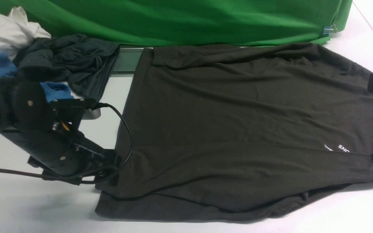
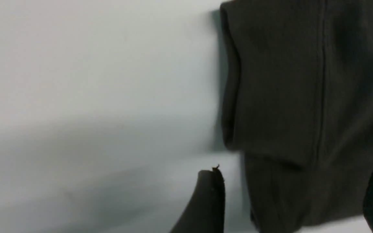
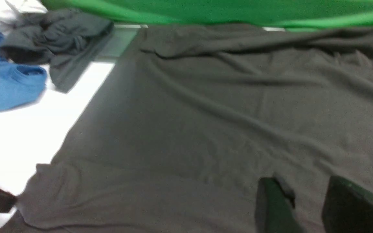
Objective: Fold a long-sleeved shirt on a white desktop.
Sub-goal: 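Grasp the left edge of the dark T-shirt lying flat on the table, then fold the left side of the black T-shirt inward over its body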
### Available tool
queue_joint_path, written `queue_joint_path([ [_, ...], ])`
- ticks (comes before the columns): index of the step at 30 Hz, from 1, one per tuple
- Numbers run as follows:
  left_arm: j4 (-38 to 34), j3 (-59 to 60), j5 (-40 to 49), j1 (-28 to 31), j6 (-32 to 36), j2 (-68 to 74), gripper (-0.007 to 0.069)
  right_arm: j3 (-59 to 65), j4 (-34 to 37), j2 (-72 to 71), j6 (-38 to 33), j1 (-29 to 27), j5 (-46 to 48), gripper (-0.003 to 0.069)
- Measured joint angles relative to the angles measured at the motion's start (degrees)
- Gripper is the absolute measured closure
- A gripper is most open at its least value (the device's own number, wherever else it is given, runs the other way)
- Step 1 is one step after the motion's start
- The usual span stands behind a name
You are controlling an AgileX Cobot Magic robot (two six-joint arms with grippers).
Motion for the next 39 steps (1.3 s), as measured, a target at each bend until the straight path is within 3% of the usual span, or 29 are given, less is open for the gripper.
queue_joint_path([
  [7,-0.69,0.10,-2.64,0.00,0.00,6.47,0.0164,0.00,0.00,0.00,0.00,0.86,-0.01,0.0409],
  [10,-0.86,0.17,-2.71,0.00,0.00,6.72,0.0293,0.00,0.00,0.00,0.00,0.86,-0.01,0.0408],
  [12,-0.81,0.17,-2.77,0.00,0.00,6.72,0.0449,0.00,0.00,0.00,0.00,0.86,-0.01,0.0408],
  [13,-0.81,0.17,-2.77,0.00,0.00,6.72,0.0461,0.00,0.00,0.00,0.00,0.86,-0.07,0.0408],
  [14,-0.81,0.17,-2.77,0.00,0.00,6.72,0.0540,0.00,0.00,0.00,0.00,0.86,-0.41,0.0408],
  [16,-0.92,0.17,-2.77,0.00,0.16,6.72,0.0578,0.00,0.00,0.00,0.00,0.86,-1.11,0.0408],
  [31,-4.58,-4.26,-1.90,0.00,4.85,-1.26,0.0585,0.00,0.00,0.00,0.00,0.86,-2.52,0.0408],
  [39,-11.34,-12.48,-3.10,0.00,18.74,-4.93,0.0585,0.00,0.00,0.00,0.00,0.86,-2.52,0.0408],
])
